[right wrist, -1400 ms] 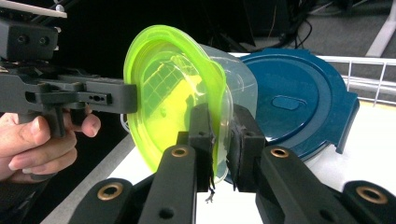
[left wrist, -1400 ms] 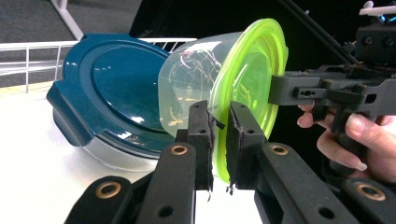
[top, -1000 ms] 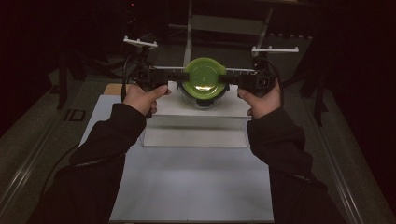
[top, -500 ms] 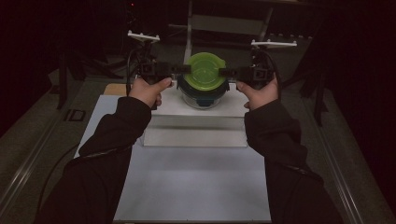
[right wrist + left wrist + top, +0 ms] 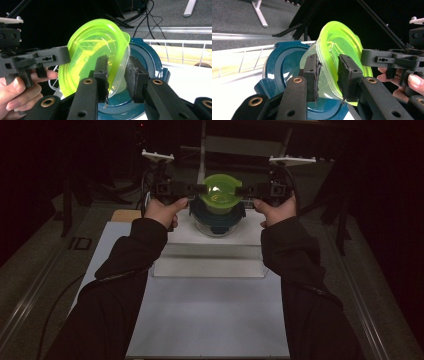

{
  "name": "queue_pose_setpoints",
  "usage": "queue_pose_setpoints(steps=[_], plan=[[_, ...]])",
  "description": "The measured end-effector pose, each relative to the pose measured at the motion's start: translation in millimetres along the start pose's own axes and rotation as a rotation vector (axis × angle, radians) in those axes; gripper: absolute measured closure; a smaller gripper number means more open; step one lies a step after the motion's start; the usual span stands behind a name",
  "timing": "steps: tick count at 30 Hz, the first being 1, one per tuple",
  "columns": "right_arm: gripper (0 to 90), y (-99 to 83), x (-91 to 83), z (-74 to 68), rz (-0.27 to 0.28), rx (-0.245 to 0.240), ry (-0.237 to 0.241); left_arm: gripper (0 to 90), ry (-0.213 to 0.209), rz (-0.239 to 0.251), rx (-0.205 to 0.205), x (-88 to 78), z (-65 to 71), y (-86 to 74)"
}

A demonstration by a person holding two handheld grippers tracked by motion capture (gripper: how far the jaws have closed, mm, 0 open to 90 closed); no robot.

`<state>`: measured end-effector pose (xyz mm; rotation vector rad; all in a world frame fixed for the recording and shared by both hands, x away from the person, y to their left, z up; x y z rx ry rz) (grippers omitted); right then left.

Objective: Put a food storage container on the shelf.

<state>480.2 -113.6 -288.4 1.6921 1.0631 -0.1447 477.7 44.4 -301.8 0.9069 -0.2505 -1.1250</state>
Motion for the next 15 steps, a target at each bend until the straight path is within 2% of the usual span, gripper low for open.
queue_pose_setpoints(steps=[3, 6, 12, 15], plan=[[67.2, 1.4, 2.7, 2.5, 0.005, 0.016, 0.004, 61.1, 0.002, 0.001, -0.016, 1.3, -2.1, -0.9], [66.2, 1.8, 5.4, 3.3, -0.001, 0.022, 0.007, 54.8, 0.021, -0.007, 0.004, 1.6, -2.1, -1.2], [62.7, 2.7, 9.7, 4.7, -0.006, 0.04, 0.017, 52.0, 0.011, 0.005, -0.006, 0.1, -0.2, -0.4], [54.8, 4.9, 8.4, 4.4, 0.009, 0.036, 0.021, 48.0, 0.015, 0.018, 0.003, -2.1, 0.8, 1.4]])
Point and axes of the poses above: each handheld gripper's, and its own axes: x roughly forward along the jaws, y roughly out of its top, z roughly to its right, the point moved 9 cm from there along x, roughly forward along the jaws, and after that the axes turned 8 degrees about -y, right-handed, at the moved point
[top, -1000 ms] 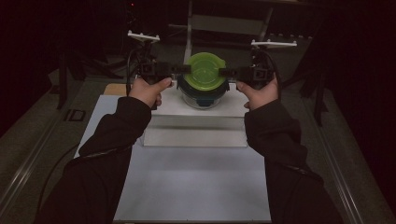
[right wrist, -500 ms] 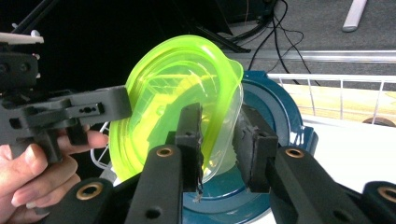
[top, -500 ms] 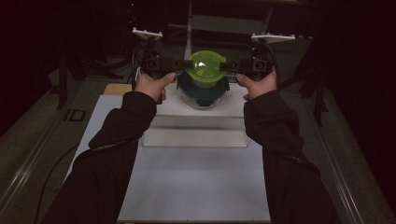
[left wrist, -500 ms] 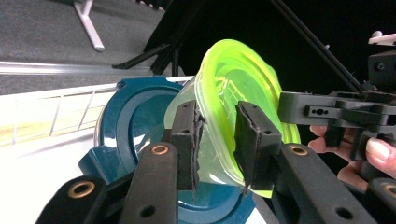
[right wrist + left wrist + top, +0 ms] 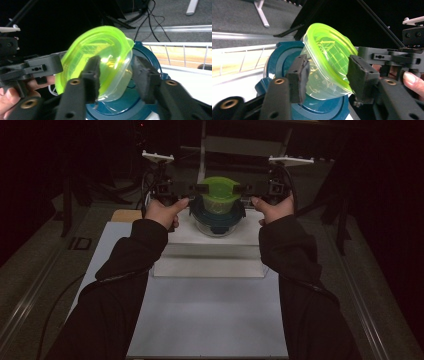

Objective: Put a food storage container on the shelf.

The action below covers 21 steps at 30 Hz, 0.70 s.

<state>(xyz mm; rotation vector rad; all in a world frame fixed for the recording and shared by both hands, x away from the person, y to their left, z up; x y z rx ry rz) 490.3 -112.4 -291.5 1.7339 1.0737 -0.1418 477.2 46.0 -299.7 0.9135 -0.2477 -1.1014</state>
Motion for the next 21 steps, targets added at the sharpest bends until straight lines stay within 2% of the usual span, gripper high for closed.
queue_pose_setpoints(steps=[3, 5, 8, 10, 11, 12, 14, 16, 19, 21], plan=[[46.6, 2.9, -3.7, -2.4, 0.022, -0.022, -0.001, 42.7, -0.013, 0.023, 0.003, -3.6, 2.6, 2.9], [41.0, 4.6, -6.8, -4.4, 0.034, -0.036, -0.002, 38.2, -0.03, 0.041, 0.029, -6.9, 5.4, 3.8], [30.9, 2.6, -11.2, -10.1, 0.033, -0.098, 0.021, 28.6, -0.093, 0.054, 0.072, -11.8, 12.1, 2.3], [28.7, 1.9, -12.8, -12.1, 0.037, -0.11, 0.032, 24.9, -0.099, 0.057, 0.083, -13.1, 13.8, 1.8], [28.0, 1.1, -14.2, -13.2, 0.038, -0.124, 0.031, 24.9, -0.113, 0.051, 0.104, -14.7, 16.8, 0.0], [25.3, -0.8, -16.9, -15.7, 0.041, -0.146, 0.035, 15.4, -0.121, 0.042, 0.119, -14.8, 18.8, -1.8], [23.5, -3.6, -18.8, -17.9, 0.04, -0.169, 0.039, 10.2, -0.116, 0.008, 0.144, -14.4, 21.7, -7.0], [22.8, -6.8, -20.6, -18.9, 0.046, -0.184, 0.031, 0.0, -0.086, -0.032, 0.195, -13.3, 22.1, -14.1], [22.1, -12.5, -23.0, -20.7, 0.056, -0.197, 0.038, 0.0, -0.062, -0.025, 0.249, -15.5, 22.7, -19.1], [21.9, -16.7, -25.7, -22.4, 0.067, -0.191, 0.057, 0.0, -0.063, 0.009, 0.275, -19.2, 25.3, -20.5]])
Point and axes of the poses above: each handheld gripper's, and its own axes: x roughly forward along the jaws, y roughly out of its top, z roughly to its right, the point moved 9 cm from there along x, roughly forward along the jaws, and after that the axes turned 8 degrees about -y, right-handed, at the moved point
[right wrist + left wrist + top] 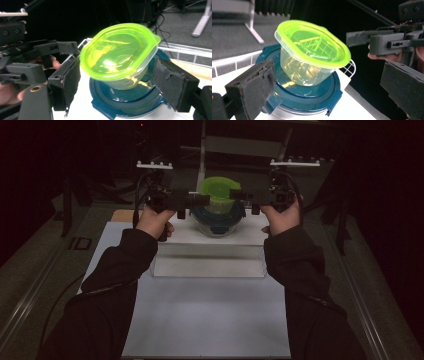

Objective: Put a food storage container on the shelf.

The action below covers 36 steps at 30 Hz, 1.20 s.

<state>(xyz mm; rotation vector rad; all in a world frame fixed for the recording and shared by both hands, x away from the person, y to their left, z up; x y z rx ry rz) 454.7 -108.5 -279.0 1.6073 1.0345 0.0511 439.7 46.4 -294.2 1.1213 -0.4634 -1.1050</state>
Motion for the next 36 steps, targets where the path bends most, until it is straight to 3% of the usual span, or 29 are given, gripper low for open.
queue_pose_setpoints(steps=[2, 6, 12, 16, 27, 32, 36], plan=[[21.7, -4.3, -2.6, -1.8, 0.006, -0.011, 0.003, 0.0, 0.003, 0.009, 0.039, -3.3, 3.9, -1.9], [21.6, -14.5, -8.6, -4.0, 0.014, -0.036, 0.007, 0.0, -0.004, 0.037, 0.05, -12.2, 9.6, -8.4], [21.6, -29.5, -17.8, -6.5, 0.025, -0.068, 0.017, 0.0, -0.012, 0.04, 0.078, -21.4, 17.5, -25.7], [21.2, -46.5, -22.3, -9.5, 0.027, -0.097, 0.024, 0.0, -0.037, 0.017, 0.072, -23.0, 24.2, -44.4], [20.4, -107.1, -24.2, -14.7, 0.026, -0.192, 0.056, 0.0, -0.076, -0.051, 0.132, -23.4, 48.1, -101.3], [20.4, -134.3, -22.2, -10.5, 0.03, -0.207, 0.079, 0.0, -0.093, -0.09, 0.148, -21.3, 53.6, -130.9], [20.5, -156.6, -18.2, -5.1, 0.011, -0.2, 0.081, 0.0, -0.112, -0.094, 0.148, -21.6, 55.4, -149.4]])
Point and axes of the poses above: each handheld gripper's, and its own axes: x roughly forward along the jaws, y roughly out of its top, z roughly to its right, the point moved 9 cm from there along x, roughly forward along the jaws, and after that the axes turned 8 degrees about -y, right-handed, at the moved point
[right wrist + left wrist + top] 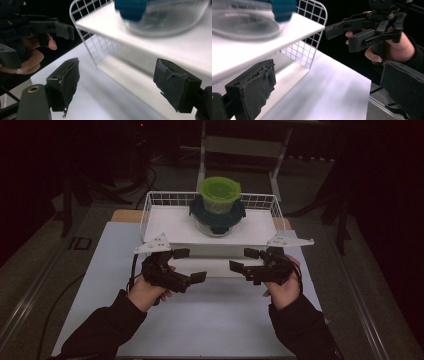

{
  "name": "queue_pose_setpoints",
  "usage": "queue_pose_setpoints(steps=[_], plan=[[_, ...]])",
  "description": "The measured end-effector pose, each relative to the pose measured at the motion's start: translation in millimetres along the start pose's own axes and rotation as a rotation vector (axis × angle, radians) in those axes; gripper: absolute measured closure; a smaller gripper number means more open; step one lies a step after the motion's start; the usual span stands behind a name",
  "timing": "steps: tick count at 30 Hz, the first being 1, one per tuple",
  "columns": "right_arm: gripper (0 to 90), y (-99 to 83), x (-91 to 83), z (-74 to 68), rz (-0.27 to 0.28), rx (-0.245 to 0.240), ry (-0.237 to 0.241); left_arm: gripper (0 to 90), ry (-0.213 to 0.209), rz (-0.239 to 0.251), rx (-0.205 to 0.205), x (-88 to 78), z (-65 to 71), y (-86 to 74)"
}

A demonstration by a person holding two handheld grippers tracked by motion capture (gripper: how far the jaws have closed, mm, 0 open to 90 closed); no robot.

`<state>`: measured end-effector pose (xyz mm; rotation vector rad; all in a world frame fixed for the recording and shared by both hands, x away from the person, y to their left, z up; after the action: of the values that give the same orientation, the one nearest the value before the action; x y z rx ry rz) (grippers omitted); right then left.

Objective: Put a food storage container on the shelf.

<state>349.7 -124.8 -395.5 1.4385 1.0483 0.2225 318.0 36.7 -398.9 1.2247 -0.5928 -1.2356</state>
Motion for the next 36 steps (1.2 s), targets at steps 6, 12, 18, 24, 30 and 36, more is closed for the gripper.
queue_pose_setpoints(steps=[6, 12, 18, 24, 30, 36], plan=[[20.5, -34.8, 8.0, 3.1, -0.017, 0.018, 0.005, 0.0, 0.006, -0.014, 0.017, -0.5, 1.8, -25.4], [20.5, -69.0, 14.6, 8.2, -0.05, 0.043, 0.008, 0.0, -0.004, -0.064, 0.048, 1.9, 4.2, -55.1], [20.5, -96.3, 14.7, 15.8, -0.069, 0.074, -0.009, 0.0, -0.019, -0.097, 0.047, 5.8, 10.1, -80.4], [20.5, -117.8, 10.4, 19.1, -0.083, 0.089, -0.027, 0.0, -0.026, -0.111, 0.039, 9.3, 14.9, -102.4], [20.5, -132.9, 5.2, 22.2, -0.097, 0.085, -0.06, 0.0, -0.028, -0.091, 0.017, 10.1, 13.1, -120.4], [20.5, -146.9, 3.2, 28.2, -0.112, 0.087, -0.087, 0.0, -0.011, -0.113, 0.008, 9.1, 8.8, -136.7]])
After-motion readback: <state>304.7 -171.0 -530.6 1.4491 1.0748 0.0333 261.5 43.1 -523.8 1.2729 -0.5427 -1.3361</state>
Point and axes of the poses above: each handheld gripper's, and its own axes: x roughly forward along the jaws, y roughly out of its top, z roughly to its right, the point moved 9 cm from there along x, roughly forward along the jaws, and after that the axes turned 8 degrees about -y, right-handed, at the moved point
